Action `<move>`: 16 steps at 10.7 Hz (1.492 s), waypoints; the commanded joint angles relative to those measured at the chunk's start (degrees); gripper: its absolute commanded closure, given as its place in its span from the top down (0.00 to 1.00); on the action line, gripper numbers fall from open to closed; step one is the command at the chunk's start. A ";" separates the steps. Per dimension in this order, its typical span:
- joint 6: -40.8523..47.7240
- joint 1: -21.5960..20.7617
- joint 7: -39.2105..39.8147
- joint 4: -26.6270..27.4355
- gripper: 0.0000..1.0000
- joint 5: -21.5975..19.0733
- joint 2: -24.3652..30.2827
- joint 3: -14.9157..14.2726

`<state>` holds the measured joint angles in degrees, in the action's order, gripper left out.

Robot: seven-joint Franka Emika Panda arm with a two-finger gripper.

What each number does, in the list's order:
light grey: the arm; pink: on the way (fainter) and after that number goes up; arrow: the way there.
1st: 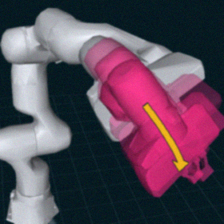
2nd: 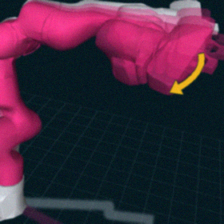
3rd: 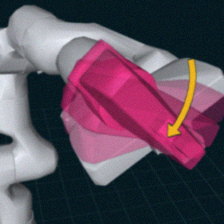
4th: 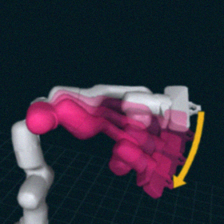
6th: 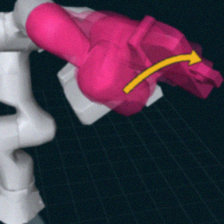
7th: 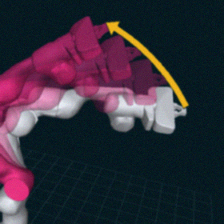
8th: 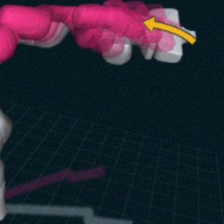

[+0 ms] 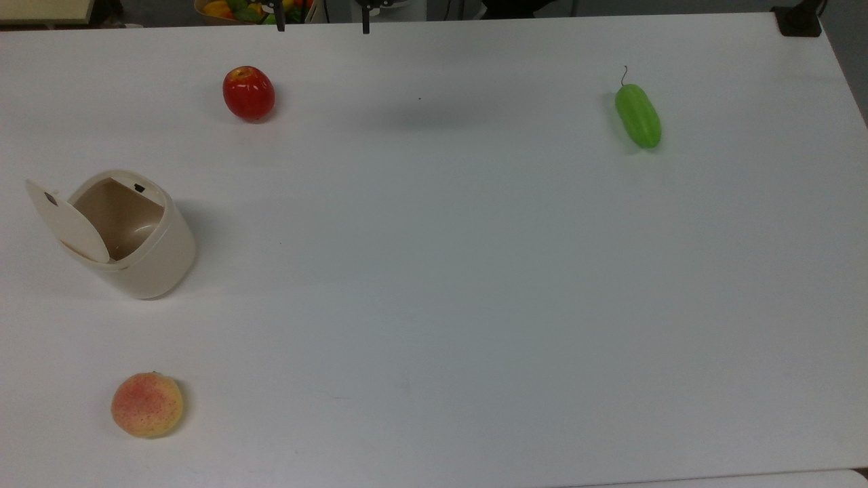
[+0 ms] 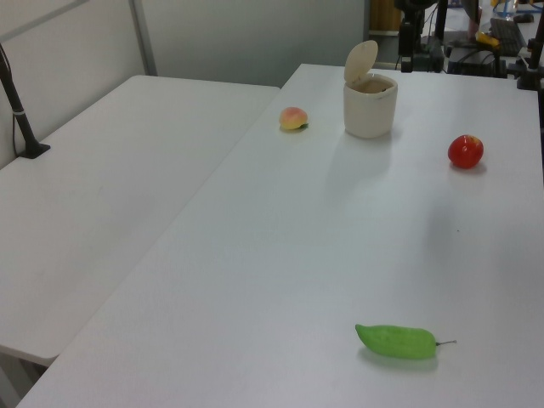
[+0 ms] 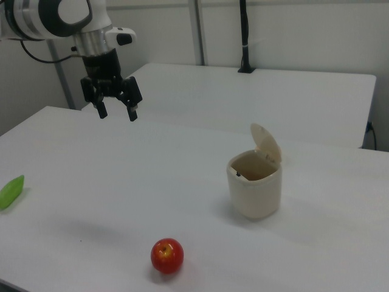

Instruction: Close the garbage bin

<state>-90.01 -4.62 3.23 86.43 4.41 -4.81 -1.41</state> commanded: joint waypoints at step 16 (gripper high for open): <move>1.15 -0.30 -0.50 0.76 0.00 -0.63 1.20 -0.61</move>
<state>-90.01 -4.61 3.11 86.43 4.34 -4.80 -1.68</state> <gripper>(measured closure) 0.991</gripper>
